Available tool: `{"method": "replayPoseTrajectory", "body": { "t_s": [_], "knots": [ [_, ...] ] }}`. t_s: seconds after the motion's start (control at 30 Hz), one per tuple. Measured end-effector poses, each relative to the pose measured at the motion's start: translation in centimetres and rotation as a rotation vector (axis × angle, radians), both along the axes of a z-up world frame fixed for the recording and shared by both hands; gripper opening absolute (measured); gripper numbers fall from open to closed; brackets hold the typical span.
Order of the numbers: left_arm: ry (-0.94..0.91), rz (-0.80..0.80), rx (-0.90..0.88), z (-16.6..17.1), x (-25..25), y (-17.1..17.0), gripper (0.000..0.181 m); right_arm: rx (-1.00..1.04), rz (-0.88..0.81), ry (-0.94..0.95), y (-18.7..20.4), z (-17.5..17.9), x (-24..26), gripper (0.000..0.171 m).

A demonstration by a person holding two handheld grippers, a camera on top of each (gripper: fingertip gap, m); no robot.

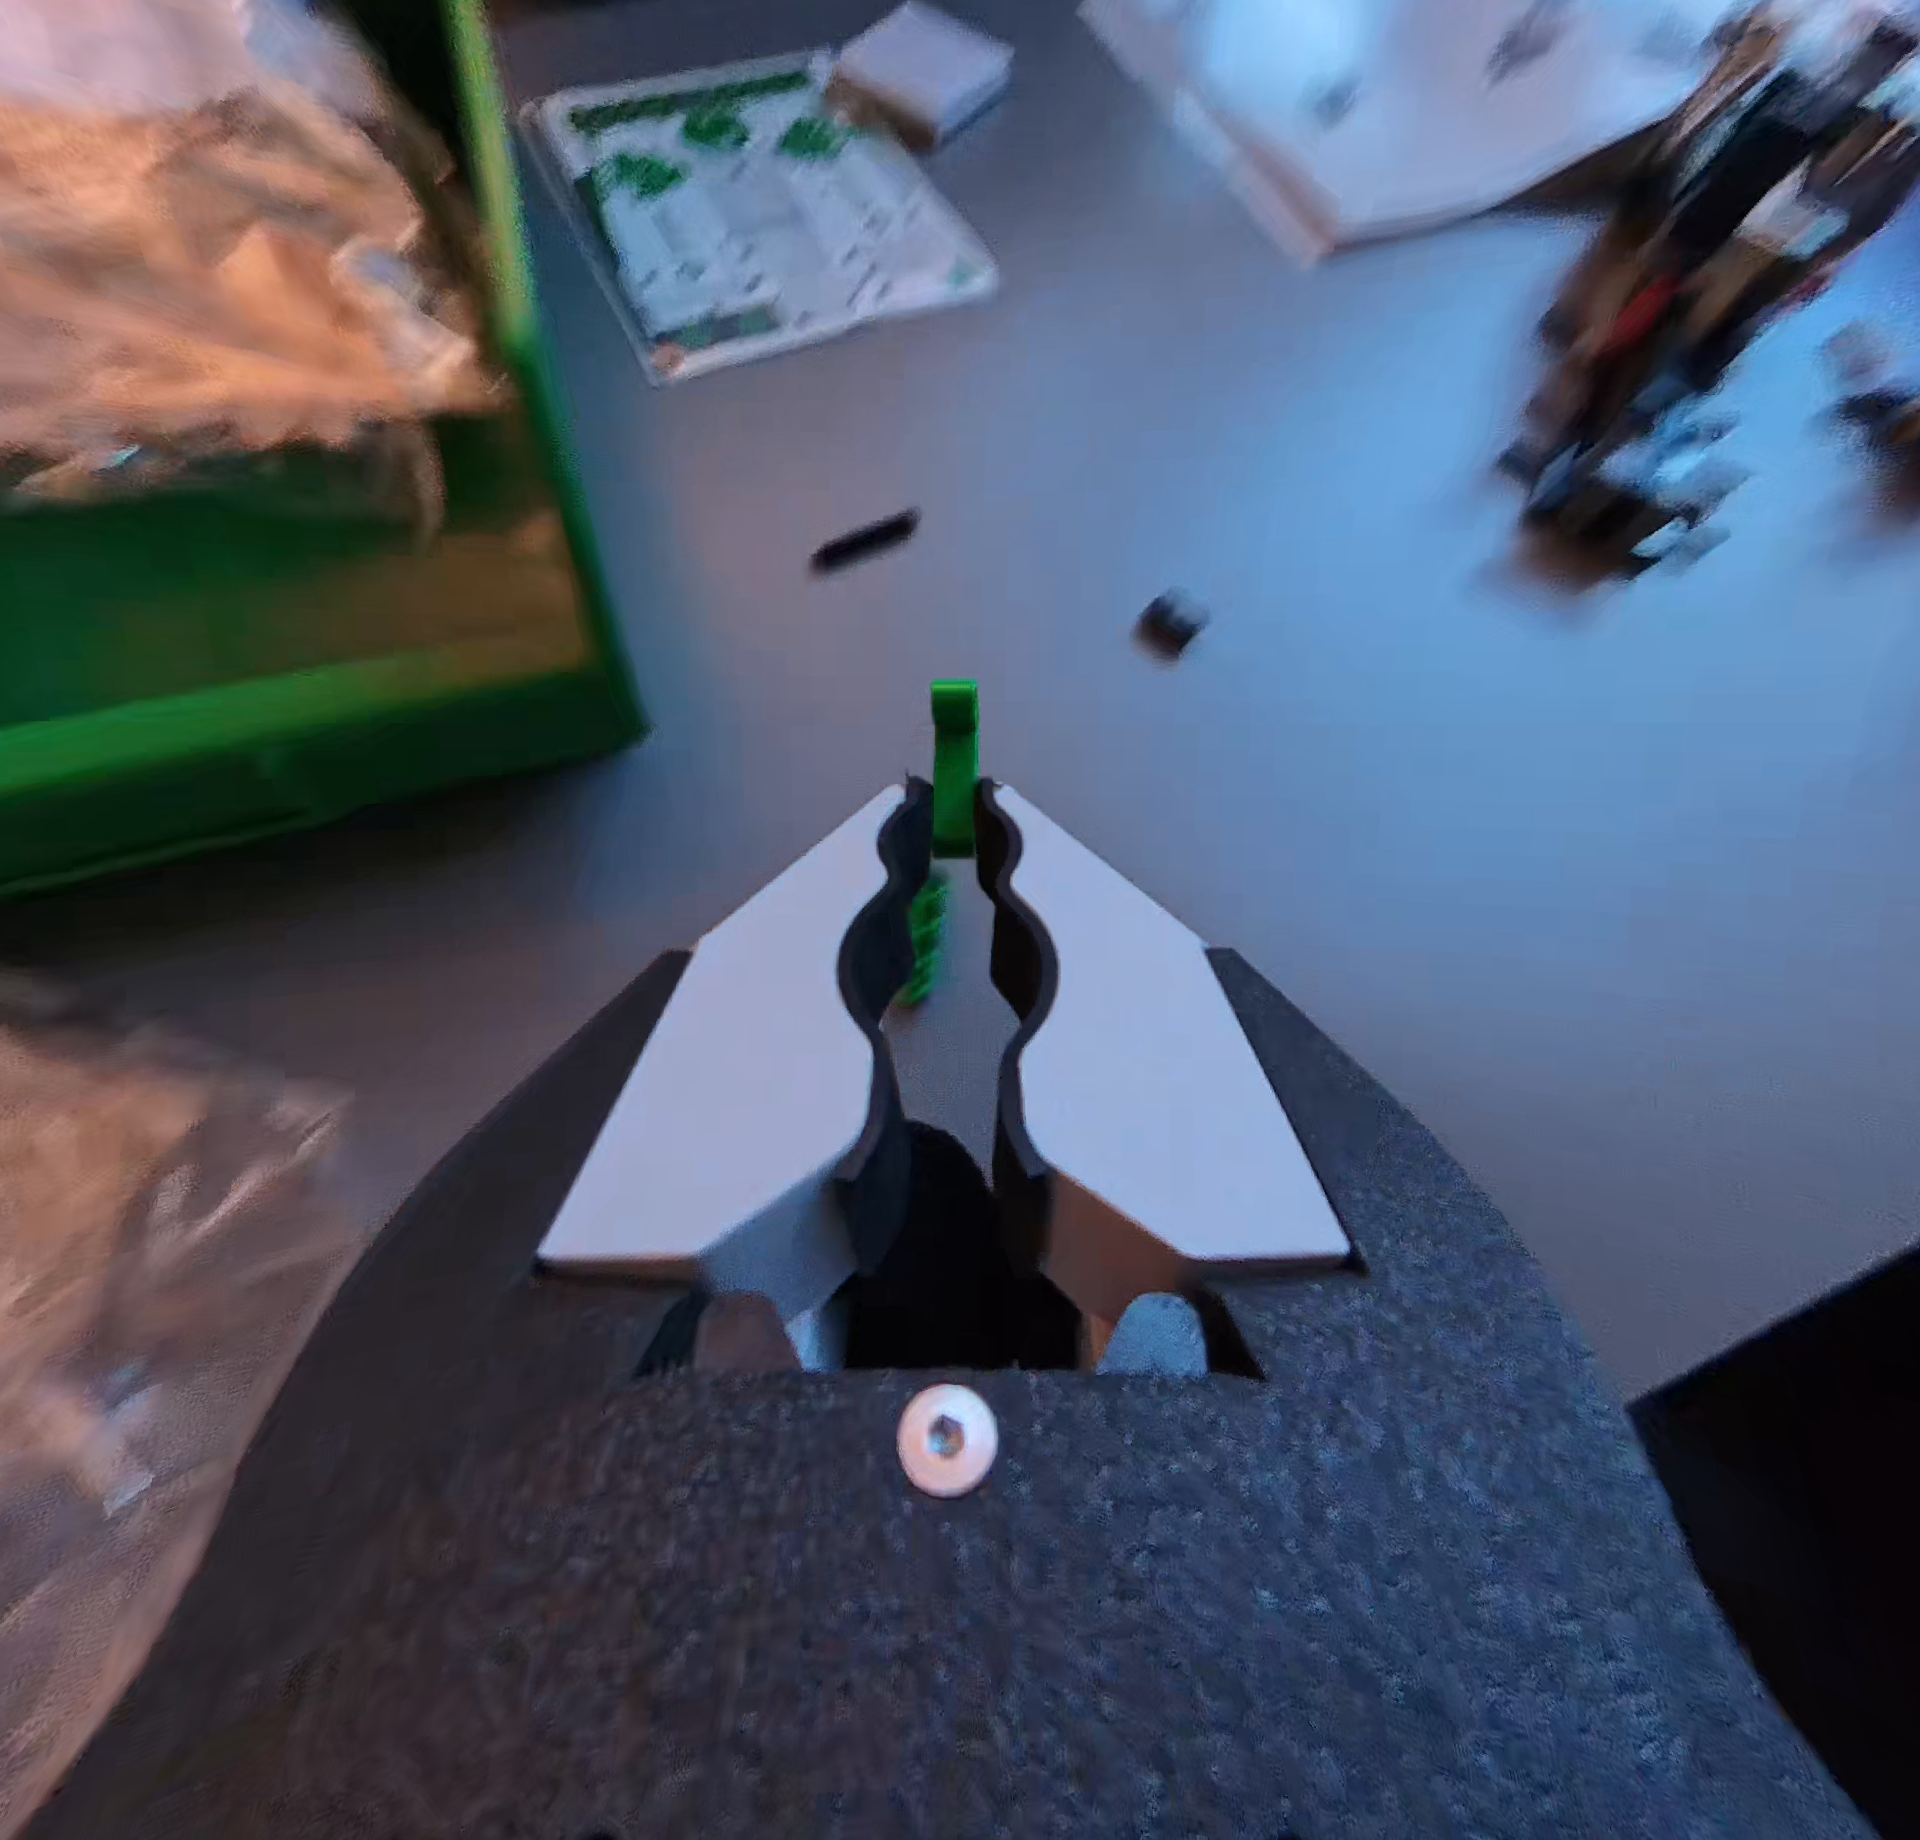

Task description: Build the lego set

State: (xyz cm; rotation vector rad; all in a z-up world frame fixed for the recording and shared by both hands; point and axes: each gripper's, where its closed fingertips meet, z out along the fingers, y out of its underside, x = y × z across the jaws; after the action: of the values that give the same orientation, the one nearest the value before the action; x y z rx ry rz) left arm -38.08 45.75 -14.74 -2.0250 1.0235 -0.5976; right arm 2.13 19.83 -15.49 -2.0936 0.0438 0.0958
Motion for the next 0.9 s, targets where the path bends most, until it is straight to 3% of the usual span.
{"method": "replayPoseTrajectory", "body": {
  "t_s": [0.03, 0.23, 0.47, 0.6, 0.9],
  "knots": [
    [-0.062, -0.021, -0.023, 1.1, 1.7, -0.7, 0.006, 0.005, -0.001, -0.001, 0.1, 0.1, 0.2, 0.016],
    [-0.303, -0.346, -0.228, 4.0, 15.5, -10.6, 0.006, 0.018, 0.0, 0.021, 0.8, 0.9, 1.1, 0.012],
    [-0.242, -0.547, -0.531, 1.1, 26.9, -21.5, 0.006, 0.105, 0.02, 0.052, 0.8, 2.8, 1.6, 0.012],
    [-0.189, -0.548, -0.649, -0.5, 29.3, -23.6, 0.006, 0.116, 0.034, 0.018, 0.1, 2.5, 2.3, 0.011],
    [-0.163, -0.555, -0.666, -1.3, 31.5, -24.0, 0.006, 0.174, -0.01, -0.047, -0.2, 3.3, 5.4, 0.01]
  ]
}}
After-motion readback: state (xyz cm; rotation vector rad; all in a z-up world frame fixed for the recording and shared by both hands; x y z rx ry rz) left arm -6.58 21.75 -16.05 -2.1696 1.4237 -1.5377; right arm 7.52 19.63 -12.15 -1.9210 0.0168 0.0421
